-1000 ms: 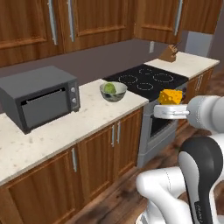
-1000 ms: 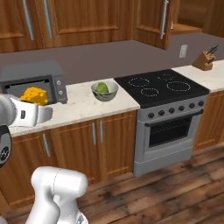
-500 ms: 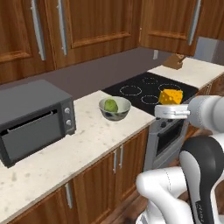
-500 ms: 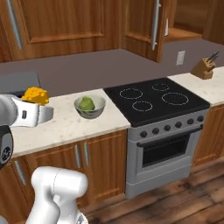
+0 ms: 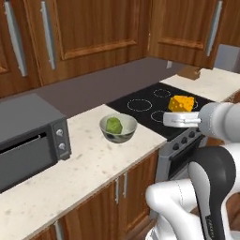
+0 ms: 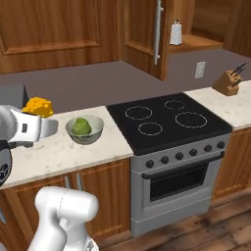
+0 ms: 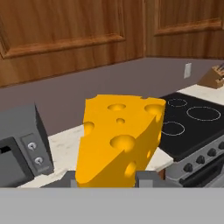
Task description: Pick the cheese from the fridge and the cheese grater from the cabinet and place them next to the salad bowl.
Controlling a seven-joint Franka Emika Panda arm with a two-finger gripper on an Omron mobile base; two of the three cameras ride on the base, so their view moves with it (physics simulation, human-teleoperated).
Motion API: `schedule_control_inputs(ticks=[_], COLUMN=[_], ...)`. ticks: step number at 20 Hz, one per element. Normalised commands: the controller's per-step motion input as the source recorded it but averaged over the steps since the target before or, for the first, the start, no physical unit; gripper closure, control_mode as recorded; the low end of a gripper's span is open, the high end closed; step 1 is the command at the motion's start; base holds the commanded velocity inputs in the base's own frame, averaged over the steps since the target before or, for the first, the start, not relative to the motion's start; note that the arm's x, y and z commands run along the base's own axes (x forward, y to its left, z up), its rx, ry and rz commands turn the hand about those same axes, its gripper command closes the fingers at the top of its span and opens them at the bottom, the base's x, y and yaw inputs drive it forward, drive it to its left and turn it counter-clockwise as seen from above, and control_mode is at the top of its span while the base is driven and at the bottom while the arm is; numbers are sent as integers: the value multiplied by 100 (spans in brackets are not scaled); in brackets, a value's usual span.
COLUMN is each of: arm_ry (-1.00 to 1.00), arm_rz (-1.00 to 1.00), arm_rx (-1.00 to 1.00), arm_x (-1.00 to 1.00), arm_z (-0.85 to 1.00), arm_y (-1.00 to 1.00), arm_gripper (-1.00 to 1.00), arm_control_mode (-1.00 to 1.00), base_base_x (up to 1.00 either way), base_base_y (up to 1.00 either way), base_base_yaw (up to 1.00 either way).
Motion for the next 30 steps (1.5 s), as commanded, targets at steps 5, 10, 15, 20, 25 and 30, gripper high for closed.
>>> schedule_control_inputs(ticks=[5,10,15,20,25,30], arm_ry=[0,0,0,0,0,0], arm_rz=[0,0,0,0,0,0], arm_rx=[0,0,0,0,0,0], arm_x=[0,0,0,0,0,0], arm_z=[0,0,0,0,0,0], arm_y=[0,0,0,0,0,0], arm_gripper=[100,100,100,100,100,100], arm_control_mode=[100,100,100,100,100,100], base_base_x=[60,46,63,55,20,3], base_base_y=[-35,51,44,0,3,27], base_base_yaw=[13,9,16,35,25,6])
